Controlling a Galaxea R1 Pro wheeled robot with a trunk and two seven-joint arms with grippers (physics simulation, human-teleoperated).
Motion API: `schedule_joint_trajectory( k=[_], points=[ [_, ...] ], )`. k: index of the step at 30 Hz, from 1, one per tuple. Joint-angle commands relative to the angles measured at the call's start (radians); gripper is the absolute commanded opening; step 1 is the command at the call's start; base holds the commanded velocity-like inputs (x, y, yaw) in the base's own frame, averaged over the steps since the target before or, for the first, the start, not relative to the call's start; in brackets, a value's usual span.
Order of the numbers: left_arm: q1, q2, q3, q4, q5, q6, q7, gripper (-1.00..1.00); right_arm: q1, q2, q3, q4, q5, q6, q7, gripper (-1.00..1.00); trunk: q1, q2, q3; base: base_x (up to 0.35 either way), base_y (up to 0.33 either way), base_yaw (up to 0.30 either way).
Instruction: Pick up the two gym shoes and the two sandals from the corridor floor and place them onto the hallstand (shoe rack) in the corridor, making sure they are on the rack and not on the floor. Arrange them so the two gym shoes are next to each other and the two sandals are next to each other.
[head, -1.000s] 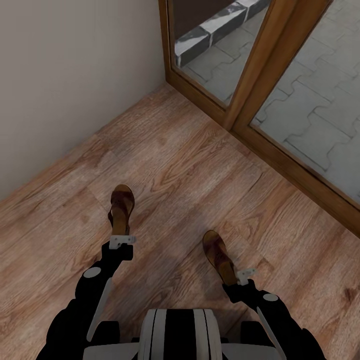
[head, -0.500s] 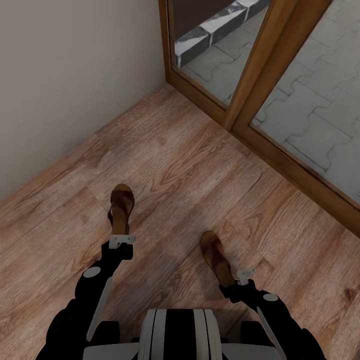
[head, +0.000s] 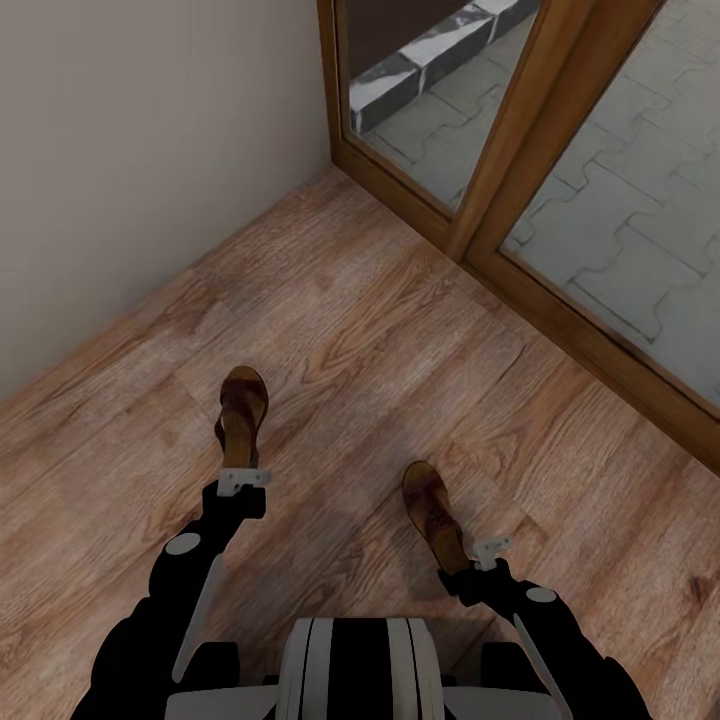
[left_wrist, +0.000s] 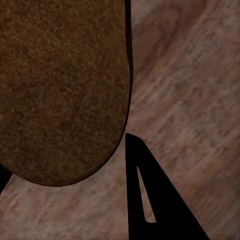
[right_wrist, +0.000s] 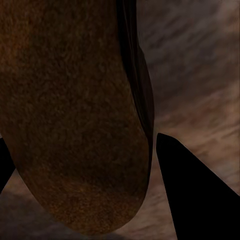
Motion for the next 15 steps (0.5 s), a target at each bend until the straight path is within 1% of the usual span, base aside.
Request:
schedule_joint_trajectory(
  k=[1,2,15],
  points=[
    [0.0,0.0,0.0,-0.001,-0.006,0.005,0.0,-1.0,0.0,-0.001,0.001,-0.001,0.0,0.006,0.001,-1.0,0.0,0.0,0.0,0.0,0.0,0.0],
    [0.0,0.0,0.0,-0.002,-0.006,0.005,0.0,-1.0,0.0,-0.001,0.001,-0.002,0.0,0.006,0.001,-1.0,0.0,0.0,0.0,0.0,0.0,0.0],
    [0.0,0.0,0.002,-0.002,-0.006,0.005,0.001,-1.0,0.0,0.002,0.002,-0.006,0.0,0.007,0.0,-1.0,-0.006,0.003,0.05,0.0,0.0,0.0]
  ],
)
